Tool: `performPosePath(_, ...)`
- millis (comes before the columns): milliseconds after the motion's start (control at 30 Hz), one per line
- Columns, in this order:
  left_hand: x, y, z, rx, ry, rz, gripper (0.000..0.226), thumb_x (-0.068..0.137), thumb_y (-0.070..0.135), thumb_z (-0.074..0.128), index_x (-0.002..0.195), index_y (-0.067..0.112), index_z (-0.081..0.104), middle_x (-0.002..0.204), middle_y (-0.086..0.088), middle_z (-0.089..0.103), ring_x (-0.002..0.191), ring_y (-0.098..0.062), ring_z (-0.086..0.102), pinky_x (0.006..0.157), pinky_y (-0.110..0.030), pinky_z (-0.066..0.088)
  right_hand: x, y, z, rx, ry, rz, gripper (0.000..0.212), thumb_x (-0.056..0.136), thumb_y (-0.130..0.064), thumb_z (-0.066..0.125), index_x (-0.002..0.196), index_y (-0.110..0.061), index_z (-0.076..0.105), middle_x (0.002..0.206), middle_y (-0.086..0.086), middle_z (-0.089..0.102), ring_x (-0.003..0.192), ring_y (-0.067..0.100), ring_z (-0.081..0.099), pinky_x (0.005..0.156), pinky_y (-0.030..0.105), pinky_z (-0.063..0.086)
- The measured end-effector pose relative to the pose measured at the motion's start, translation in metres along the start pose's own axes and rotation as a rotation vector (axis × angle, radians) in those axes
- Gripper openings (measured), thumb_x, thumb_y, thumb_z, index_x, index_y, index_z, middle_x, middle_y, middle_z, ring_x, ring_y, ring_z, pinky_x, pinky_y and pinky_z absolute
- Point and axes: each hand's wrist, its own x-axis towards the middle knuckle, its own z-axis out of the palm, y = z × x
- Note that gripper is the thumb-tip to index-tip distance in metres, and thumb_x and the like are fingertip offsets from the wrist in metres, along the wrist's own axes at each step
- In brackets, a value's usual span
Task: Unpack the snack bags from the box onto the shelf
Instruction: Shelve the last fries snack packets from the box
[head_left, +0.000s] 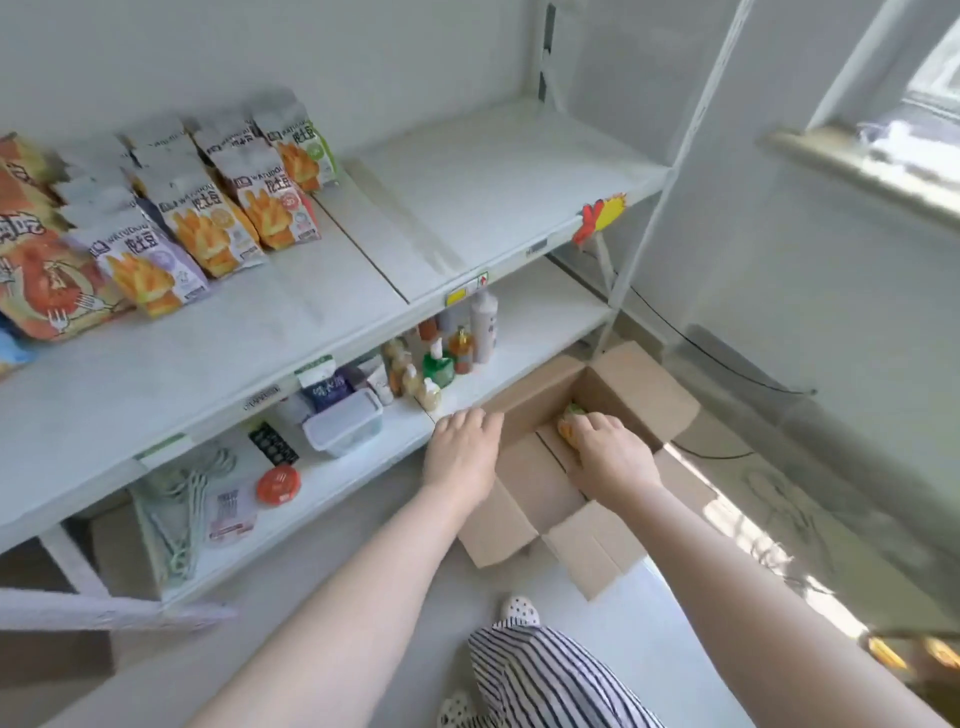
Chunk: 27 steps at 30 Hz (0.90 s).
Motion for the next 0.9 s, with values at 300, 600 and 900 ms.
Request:
performPosePath(300,-0.046,0.088,0.051,0.015,-0.157,0.040,0.063,0.090,0.023,0.056,0.147,0.020,0.028,0.137,-0.003,0.046,0.129,-0.023,0.041,0.103,-0.033,0.033,-0.077,0.086,0.043,-0.001,-0.125,0.000,0.059,0.089,-0.032,0.063,0.140,-0.016,0.038,0.135,0.003,0.046,0.125,0.023,0.043,0.080,0.033,0.046)
performPosePath(600,0.028,0.230,0.094,-0.106,-0.276,-0.111,0.062,0.088,0.024,0.059,0.144,0.022,0.032,0.134,-0.004,0.049,0.124,-0.025,0.046,0.101,-0.036,0.036,-0.056,0.239,0.032,-0.031,-0.200,-0.034,0.068,0.090,-0.034,0.062,0.148,-0.018,0.030,0.138,0.004,0.046,0.126,0.025,0.044,0.076,0.035,0.048)
performPosePath(900,0.072,0.230,0.094,-0.147,-0.261,-0.320,0.065,0.087,0.030,0.061,0.144,0.023,0.032,0.135,-0.004,0.049,0.125,-0.024,0.046,0.102,-0.036,0.036,0.039,0.271,0.024,-0.067,-0.313,-0.155,0.065,0.088,-0.036,0.065,0.142,-0.015,0.036,0.135,0.005,0.049,0.125,0.027,0.046,0.085,0.037,0.047)
